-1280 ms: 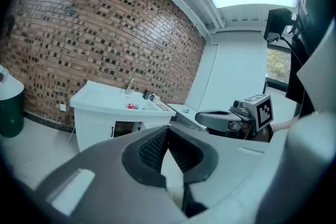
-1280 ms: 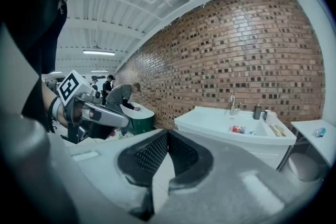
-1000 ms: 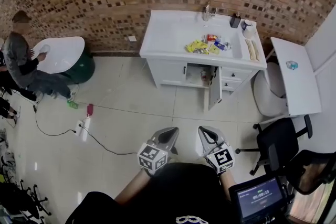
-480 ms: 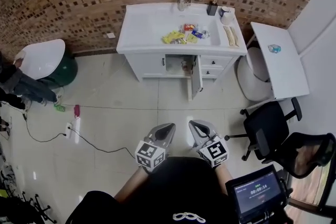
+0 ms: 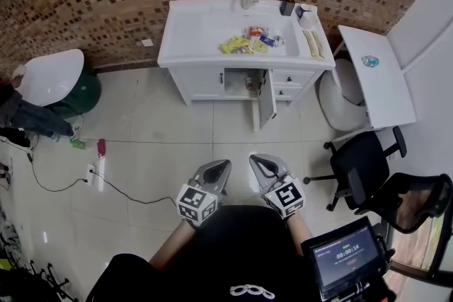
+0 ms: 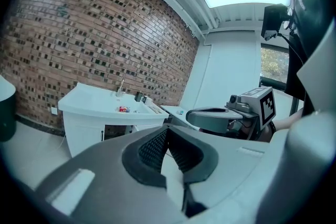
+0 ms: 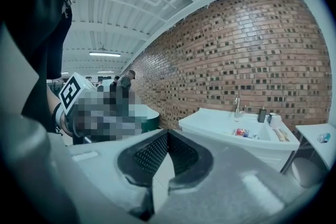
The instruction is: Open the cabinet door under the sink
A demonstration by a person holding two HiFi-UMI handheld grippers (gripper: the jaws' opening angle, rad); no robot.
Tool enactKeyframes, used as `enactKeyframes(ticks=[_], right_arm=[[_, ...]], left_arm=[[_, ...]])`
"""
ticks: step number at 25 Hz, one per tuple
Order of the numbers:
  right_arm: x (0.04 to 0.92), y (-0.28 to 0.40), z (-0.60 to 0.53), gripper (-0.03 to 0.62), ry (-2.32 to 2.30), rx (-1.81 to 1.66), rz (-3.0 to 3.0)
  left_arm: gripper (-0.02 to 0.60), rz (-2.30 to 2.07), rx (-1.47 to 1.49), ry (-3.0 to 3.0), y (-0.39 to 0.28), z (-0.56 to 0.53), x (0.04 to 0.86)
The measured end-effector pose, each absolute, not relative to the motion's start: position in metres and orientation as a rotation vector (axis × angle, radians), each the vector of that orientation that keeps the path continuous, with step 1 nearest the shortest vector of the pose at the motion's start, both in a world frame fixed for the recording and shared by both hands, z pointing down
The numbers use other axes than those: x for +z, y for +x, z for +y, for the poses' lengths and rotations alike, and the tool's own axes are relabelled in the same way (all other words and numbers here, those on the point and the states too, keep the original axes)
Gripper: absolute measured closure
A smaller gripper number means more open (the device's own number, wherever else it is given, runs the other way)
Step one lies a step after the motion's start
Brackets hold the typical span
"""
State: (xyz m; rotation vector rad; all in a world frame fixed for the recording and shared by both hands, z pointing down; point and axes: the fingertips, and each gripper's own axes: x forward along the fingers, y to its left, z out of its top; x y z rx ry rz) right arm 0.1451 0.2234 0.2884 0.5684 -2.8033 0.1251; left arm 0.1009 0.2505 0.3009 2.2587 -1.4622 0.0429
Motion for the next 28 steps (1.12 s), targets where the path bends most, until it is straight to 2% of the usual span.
enactKeyframes(ticks=[8,19,28], right_arm=[[0.291,0.103,0.231,0.603,0.559,0.117,-2.803],[0.294,0.089,0.244,0.603,0.539,0.15,-2.786],[0.299,0.092,0.248,0.603,0.521,0.169,-2.794]], left_arm=[[0.565,-1.453,0.052,2.289,0.065,0.255,0.301],[0.565,-1.441,0.026,2.299,0.046,0.262,0.3],[0.565,-1.435,0.043,2.297,0.056,0.264,0.307]])
